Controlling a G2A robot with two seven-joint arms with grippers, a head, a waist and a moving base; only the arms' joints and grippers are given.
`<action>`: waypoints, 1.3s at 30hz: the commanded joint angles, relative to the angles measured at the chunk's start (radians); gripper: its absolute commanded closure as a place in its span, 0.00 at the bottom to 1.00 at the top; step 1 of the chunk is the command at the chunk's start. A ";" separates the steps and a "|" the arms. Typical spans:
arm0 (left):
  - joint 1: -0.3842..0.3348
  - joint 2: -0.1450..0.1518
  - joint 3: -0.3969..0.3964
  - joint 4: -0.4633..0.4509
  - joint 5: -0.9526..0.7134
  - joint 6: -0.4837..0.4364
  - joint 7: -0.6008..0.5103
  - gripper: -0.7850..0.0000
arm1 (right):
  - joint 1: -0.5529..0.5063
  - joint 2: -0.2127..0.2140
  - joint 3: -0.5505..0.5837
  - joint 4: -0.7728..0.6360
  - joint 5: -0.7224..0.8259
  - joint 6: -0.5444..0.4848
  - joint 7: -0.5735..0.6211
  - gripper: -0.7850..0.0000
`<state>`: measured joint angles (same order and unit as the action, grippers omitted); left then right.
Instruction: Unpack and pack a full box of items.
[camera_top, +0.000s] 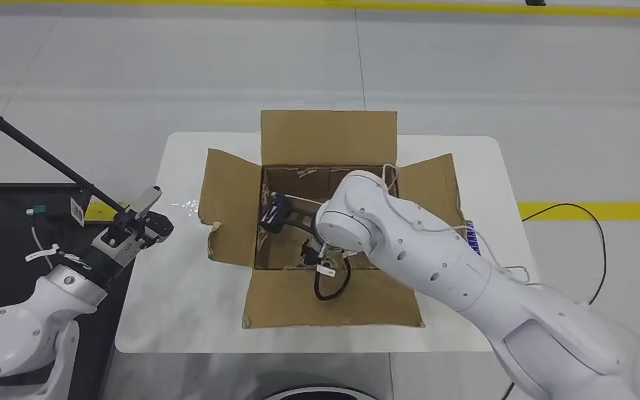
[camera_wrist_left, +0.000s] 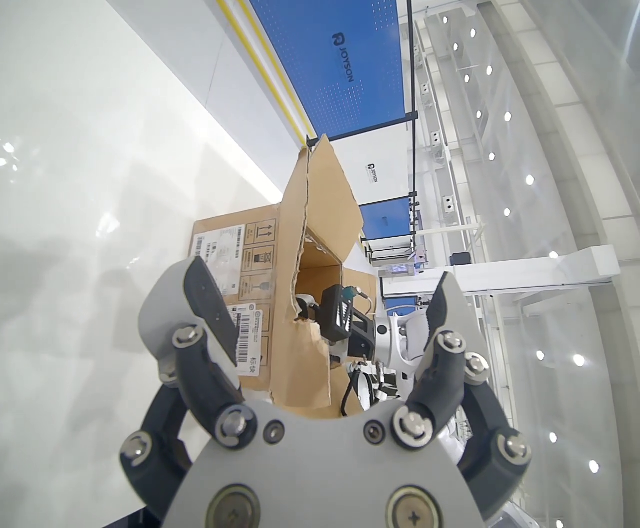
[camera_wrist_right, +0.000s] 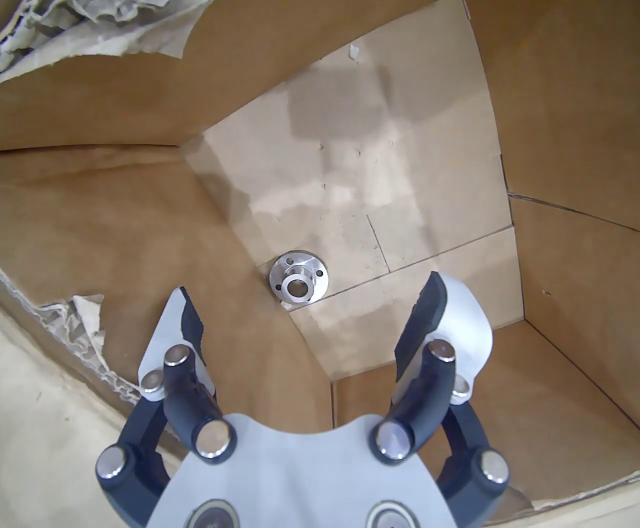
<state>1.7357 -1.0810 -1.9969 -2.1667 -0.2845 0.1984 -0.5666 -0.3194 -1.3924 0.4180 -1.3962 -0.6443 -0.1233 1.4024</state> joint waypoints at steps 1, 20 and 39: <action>0.001 0.000 0.003 -0.001 0.002 0.000 0.001 0.00 | -0.007 0.001 0.005 -0.008 0.000 -0.005 0.006 0.00; 0.013 -0.004 0.025 0.017 0.008 -0.015 0.043 0.00 | -0.024 -0.049 -0.032 0.125 -0.115 0.049 0.018 0.07; 0.012 -0.006 0.026 0.038 0.004 -0.025 0.052 0.00 | -0.008 -0.104 -0.027 0.253 -0.022 -0.071 0.068 0.54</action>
<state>1.7468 -1.0872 -1.9698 -2.1286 -0.2803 0.1740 -0.5139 -0.3288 -1.4952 0.3920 -1.1434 -0.6673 -0.1899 1.4627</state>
